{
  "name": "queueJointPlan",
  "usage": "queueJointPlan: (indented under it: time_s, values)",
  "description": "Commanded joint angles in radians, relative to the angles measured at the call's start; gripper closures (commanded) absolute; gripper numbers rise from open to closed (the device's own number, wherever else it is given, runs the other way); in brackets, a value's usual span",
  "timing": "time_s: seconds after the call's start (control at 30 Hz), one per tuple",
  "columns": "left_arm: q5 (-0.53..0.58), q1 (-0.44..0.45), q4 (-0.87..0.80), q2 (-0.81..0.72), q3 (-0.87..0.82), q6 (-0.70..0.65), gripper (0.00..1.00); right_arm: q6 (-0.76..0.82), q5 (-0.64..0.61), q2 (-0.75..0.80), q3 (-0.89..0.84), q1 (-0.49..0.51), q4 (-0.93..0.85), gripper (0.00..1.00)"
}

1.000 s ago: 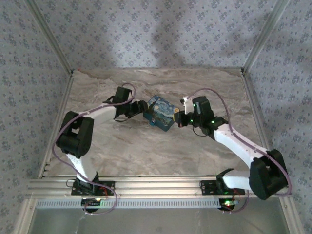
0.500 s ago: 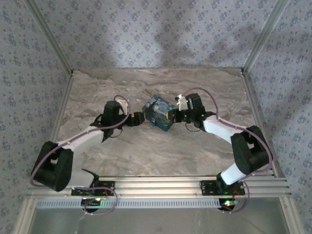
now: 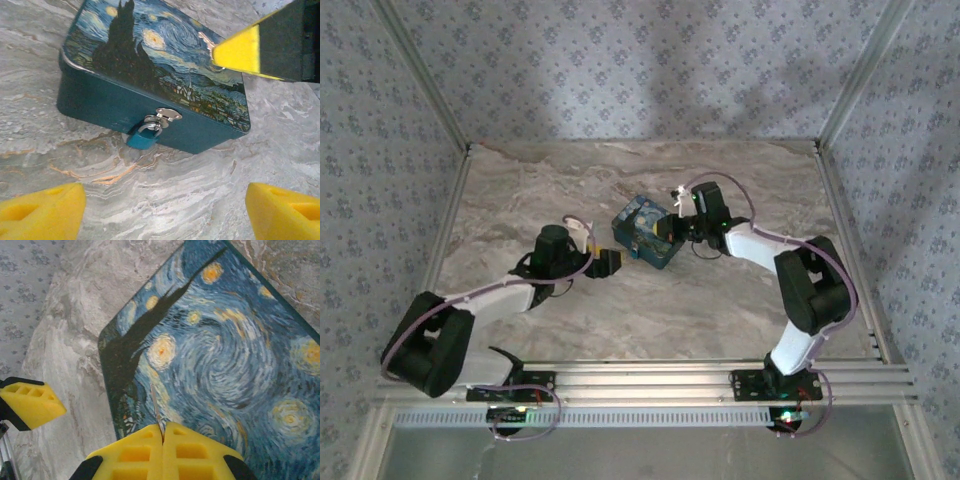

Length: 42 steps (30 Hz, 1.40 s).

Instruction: Unlock the padlock with the key

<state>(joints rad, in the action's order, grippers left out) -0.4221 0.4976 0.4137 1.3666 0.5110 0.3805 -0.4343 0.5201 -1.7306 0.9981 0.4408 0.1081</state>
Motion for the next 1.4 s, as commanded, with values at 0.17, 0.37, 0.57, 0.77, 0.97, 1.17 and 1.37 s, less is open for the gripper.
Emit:
queueJointPlan:
  time_s: [0.17,0.37,0.57,0.77,0.97,1.17,1.37]
  values:
    - [-0.075,-0.001,0.076,0.059,0.006,-0.078,0.19,-0.009,-0.034,-0.052,0.023,-0.006,-0.093,1.0]
    - [-0.098,-0.001,0.097,0.115,0.021,-0.115,0.21,-0.008,-0.038,-0.071,0.001,-0.006,-0.108,1.0]
    - [-0.121,-0.001,0.132,0.163,0.039,-0.163,0.24,0.001,-0.045,-0.072,-0.01,-0.006,-0.126,1.0]
    - [-0.146,-0.001,0.167,0.234,0.071,-0.183,0.26,0.002,-0.049,-0.07,-0.012,-0.005,-0.143,1.0]
    - [-0.184,-0.001,0.267,0.338,0.098,-0.175,0.28,0.001,-0.056,-0.068,-0.017,-0.004,-0.155,1.0]
    - [-0.179,-0.001,0.281,0.409,0.145,-0.19,0.3,0.003,-0.055,-0.066,-0.016,-0.004,-0.157,1.0]
    - [-0.162,-0.001,0.294,0.453,0.172,-0.201,0.31,0.003,-0.05,-0.065,-0.009,-0.004,-0.159,1.0]
